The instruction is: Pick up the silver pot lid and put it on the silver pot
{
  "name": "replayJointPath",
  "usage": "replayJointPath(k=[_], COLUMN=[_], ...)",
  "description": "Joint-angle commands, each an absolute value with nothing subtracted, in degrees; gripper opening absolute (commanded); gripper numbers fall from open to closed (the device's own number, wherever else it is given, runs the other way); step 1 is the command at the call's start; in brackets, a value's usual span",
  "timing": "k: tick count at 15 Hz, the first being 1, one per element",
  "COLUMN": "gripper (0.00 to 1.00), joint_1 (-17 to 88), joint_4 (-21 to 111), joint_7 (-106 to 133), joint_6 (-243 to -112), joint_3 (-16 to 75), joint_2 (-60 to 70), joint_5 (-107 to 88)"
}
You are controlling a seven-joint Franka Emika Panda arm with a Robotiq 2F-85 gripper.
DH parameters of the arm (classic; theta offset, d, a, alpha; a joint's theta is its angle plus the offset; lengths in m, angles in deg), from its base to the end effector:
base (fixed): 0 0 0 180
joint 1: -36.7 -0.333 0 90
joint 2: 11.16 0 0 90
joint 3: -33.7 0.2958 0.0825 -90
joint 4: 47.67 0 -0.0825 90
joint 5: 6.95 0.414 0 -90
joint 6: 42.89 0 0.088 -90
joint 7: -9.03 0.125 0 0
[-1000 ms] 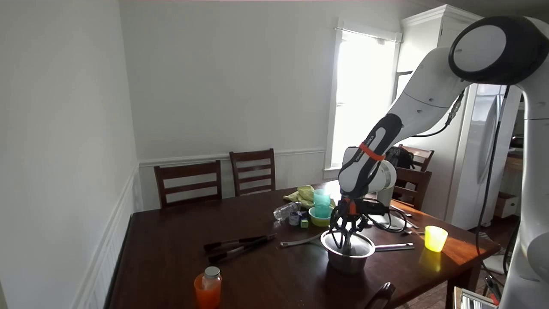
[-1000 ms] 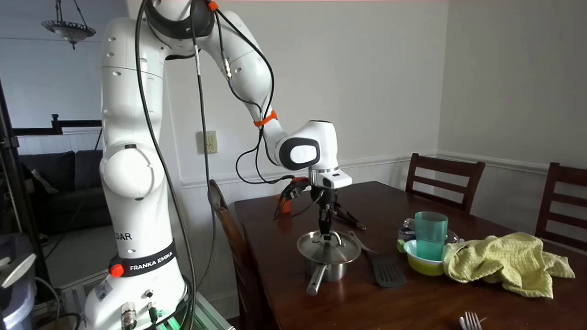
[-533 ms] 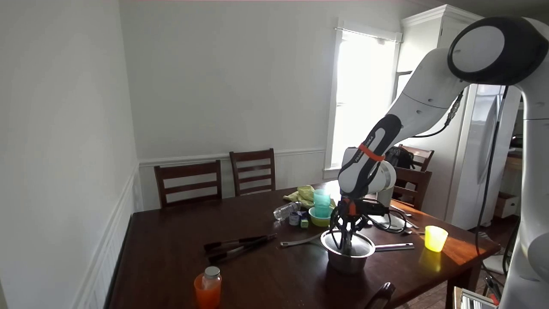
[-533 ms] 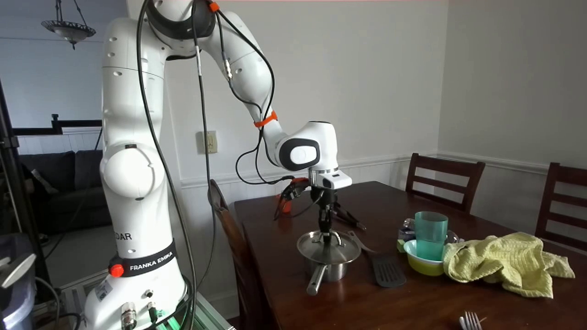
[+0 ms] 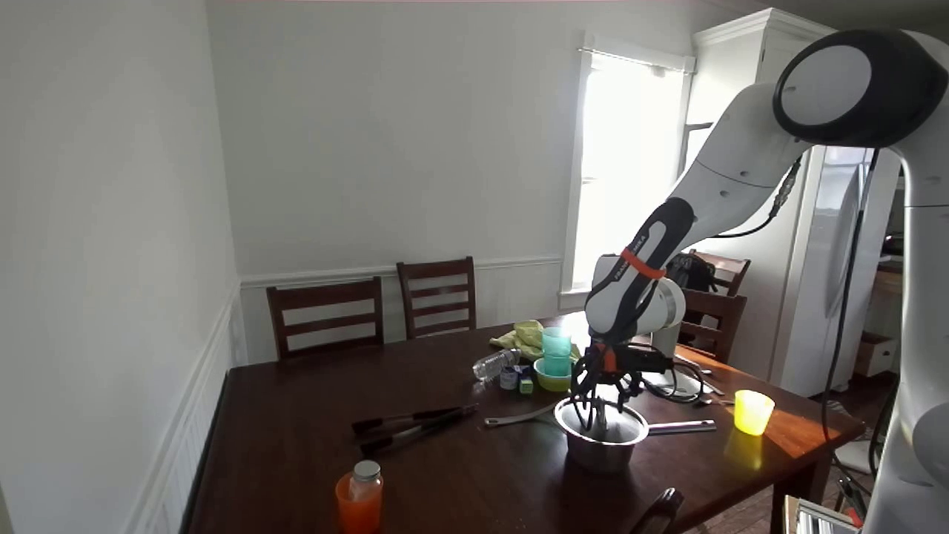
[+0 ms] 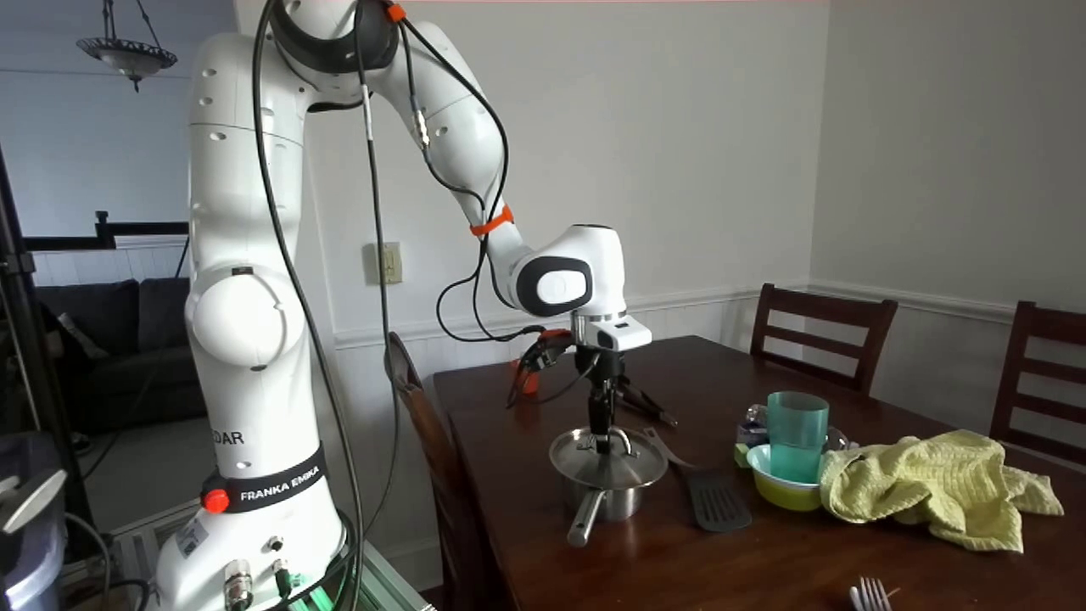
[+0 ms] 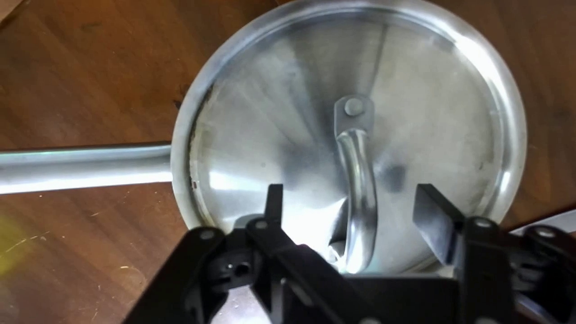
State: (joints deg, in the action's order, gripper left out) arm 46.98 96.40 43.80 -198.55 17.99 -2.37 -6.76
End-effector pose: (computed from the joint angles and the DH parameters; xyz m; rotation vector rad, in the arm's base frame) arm 0.4326 -0.2171 0.1643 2.6794 -1.5686 0.0893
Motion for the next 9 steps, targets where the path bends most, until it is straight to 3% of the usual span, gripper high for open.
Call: replayJointPath(k=[1,9], gripper=[1.0,1.0], joint_1=[46.43,50.27], joint_4=[97.56,95.74], joint_7=[44.73,42.19], joint_6=[-198.43,-187.97], joint_3=[16.34,15.27], joint_2=[-5.07,-16.88], joint_5=[-8.63,-10.61])
